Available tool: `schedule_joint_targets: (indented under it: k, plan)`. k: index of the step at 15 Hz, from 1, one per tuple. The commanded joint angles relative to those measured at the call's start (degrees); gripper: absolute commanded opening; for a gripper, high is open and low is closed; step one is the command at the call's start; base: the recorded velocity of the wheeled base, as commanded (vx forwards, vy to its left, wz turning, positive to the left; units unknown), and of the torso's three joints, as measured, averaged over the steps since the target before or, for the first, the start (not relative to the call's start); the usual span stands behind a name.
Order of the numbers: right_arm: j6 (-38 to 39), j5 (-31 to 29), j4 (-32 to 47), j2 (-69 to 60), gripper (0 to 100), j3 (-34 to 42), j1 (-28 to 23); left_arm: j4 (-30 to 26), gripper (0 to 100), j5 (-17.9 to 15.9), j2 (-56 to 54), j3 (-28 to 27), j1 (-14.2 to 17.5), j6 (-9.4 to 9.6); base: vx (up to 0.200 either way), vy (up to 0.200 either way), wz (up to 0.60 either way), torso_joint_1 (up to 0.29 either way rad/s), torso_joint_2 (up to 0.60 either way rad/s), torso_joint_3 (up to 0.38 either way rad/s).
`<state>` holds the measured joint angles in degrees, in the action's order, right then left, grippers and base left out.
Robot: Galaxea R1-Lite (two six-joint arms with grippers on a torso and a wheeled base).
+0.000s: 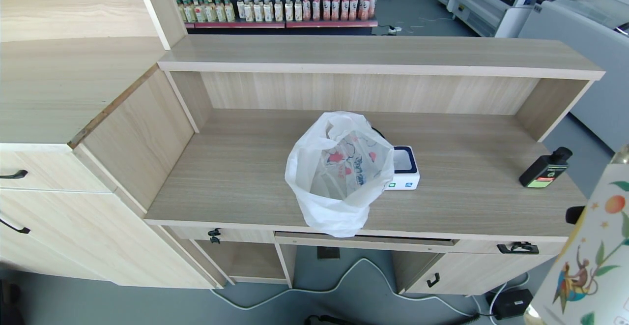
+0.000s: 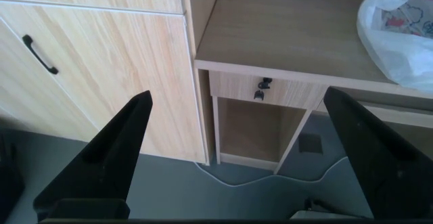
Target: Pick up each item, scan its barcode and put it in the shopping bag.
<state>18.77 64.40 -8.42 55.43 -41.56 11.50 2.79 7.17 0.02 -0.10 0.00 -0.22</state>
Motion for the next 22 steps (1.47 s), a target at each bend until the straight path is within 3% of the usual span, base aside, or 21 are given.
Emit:
schedule_joint_targets:
  k: [1, 3, 4, 5, 7, 8, 12, 18, 20, 22]
  plan:
    - [-1.5, -4.7, 0.0, -0.3, 0, 0.3, -0.4, 0.0, 100, 0.0, 0.0, 0.0, 0.0, -0.04, 0.000, 0.000, 0.00, 0.000, 0.00, 0.000]
    - [-8.1, -19.8, -0.1, 1.3, 0, 1.1, -2.5, 0.0, 100, 0.0, 0.0, 0.0, 0.0, -0.04, 0.000, 0.000, 0.00, 0.000, 0.00, 0.000]
    - [-9.4, -23.4, -0.2, 1.9, 0, 1.1, -3.0, 0.0, 100, 0.0, 0.0, 0.0, 0.0, -0.04, 0.000, 0.000, 0.00, 0.000, 0.00, 0.000]
    - [-12.2, -40.0, -0.4, 2.9, 0, 0.6, -3.5, 0.0, 100, 0.0, 0.0, 0.0, 0.0, -0.04, 0.000, 0.000, 0.00, 0.000, 0.00, 0.000]
    - [-19.0, -64.1, -1.9, 6.1, 0, 1.0, -3.8, 0.1, 100, 0.0, 0.0, 0.0, 0.0, -0.04, 0.000, 0.000, 0.00, 0.000, 0.00, 0.000]
    - [-22.1, -72.5, -3.3, 7.8, 0, 1.7, -4.2, 0.0, 100, 0.0, 0.0, 0.0, 0.0, -0.04, 0.000, 0.000, 0.00, 0.000, 0.00, 0.000]
    - [-33.4, -95.1, -15.0, 12.6, 0, 4.4, -4.1, 0.0, 100, 0.0, 0.0, 0.0, 0.0, -0.04, 0.000, 0.000, 0.00, 0.000, 0.00, 0.000]
    - [-49.1, -96.0, -21.6, 14.7, 0, 5.9, -7.4, 0.0, 100, 0.0, 0.0, 0.0, 0.0, -0.04, 0.000, 0.000, 0.00, 0.000, 0.00, 0.000]
    - [-50.3, -89.1, -23.6, 15.7, 0, 5.4, -10.4, 0.0, 100, 0.0, 0.0, 0.0, 0.0, -0.04, 0.000, 0.000, 0.30, 0.001, 0.00, 0.001]
    - [-57.2, -85.7, -32.7, 20.5, 0, 4.6, -14.3, 0.0, 100, 0.0, 0.0, 0.0, 0.0, -0.04, 0.000, 0.000, 0.60, 0.000, 0.00, 0.002]
